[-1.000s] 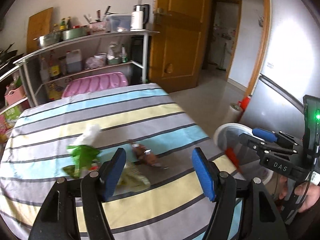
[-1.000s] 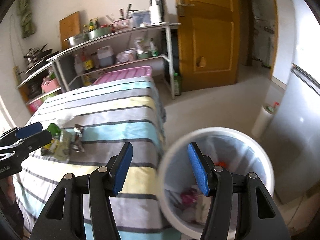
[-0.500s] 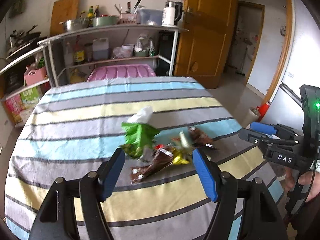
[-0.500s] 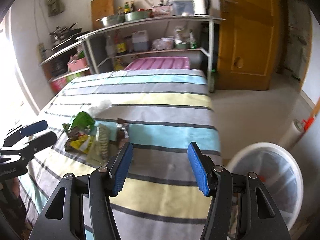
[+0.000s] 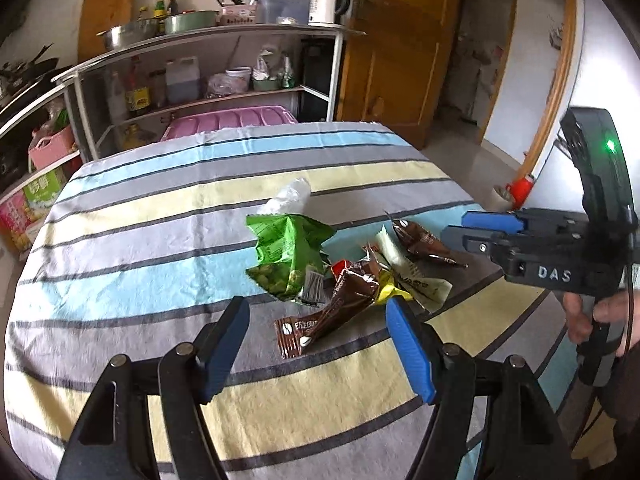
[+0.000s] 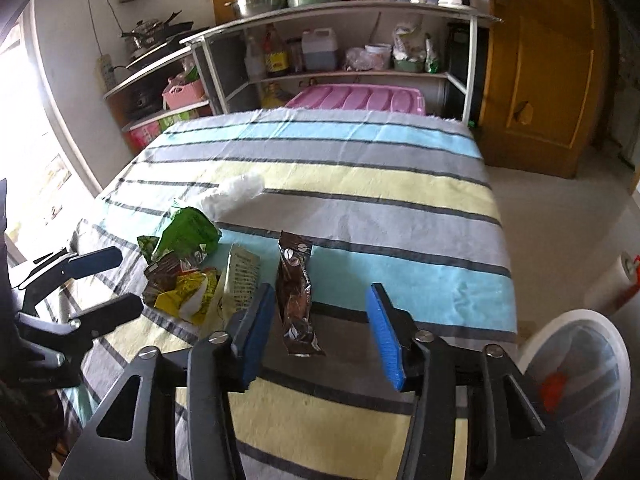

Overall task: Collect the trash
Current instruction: 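Grasp a brown chocolate wrapper with the left gripper while the right grasps a brown coffee packet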

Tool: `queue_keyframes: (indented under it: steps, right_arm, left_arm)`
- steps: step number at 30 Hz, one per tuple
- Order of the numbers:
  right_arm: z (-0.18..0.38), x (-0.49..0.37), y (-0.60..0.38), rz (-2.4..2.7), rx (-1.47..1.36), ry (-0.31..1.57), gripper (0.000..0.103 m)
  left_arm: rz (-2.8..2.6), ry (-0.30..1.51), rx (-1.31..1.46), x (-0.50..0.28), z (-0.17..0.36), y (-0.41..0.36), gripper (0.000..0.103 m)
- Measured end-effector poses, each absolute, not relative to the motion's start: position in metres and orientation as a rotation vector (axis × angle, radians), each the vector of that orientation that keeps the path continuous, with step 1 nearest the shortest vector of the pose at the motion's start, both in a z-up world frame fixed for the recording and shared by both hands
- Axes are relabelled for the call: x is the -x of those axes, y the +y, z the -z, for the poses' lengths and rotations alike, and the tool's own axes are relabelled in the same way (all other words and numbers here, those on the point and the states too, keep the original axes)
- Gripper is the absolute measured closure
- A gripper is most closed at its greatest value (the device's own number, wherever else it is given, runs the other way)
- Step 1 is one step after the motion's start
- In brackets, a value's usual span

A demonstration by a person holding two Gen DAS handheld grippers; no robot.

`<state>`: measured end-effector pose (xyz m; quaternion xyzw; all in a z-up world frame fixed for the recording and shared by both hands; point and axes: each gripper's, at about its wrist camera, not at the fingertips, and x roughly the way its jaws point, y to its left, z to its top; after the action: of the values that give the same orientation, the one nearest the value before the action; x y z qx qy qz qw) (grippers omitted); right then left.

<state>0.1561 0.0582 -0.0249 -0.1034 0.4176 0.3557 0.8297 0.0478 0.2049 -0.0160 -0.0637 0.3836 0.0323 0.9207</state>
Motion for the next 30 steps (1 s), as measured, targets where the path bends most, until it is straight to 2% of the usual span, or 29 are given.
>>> queue_keyframes:
  steps: [15,17,19,26,30]
  right_arm:
    - [0.039,-0.166,0.074,-0.785,0.242,0.935,0.066]
    - [0.041,-0.166,0.076,-0.784,0.251,0.937,0.067]
    - [0.043,-0.168,0.079,-0.783,0.257,0.937,0.07]
    - [0.045,-0.165,0.084,-0.799,0.274,0.93,0.089]
    - [0.045,-0.162,0.085,-0.799,0.286,0.921,0.09]
  left_arm:
    - [-0.032,0.829,0.133,-0.065,0.031,0.208,0.032]
    - [-0.024,0.835,0.141,-0.066,0.032,0.209,0.04]
    - [-0.024,0.837,0.144,-0.067,0.033,0.209,0.043]
    - [-0.009,0.85,0.147,-0.067,0.035,0.209,0.062]
    - [-0.003,0.859,0.145,-0.067,0.036,0.208,0.07]
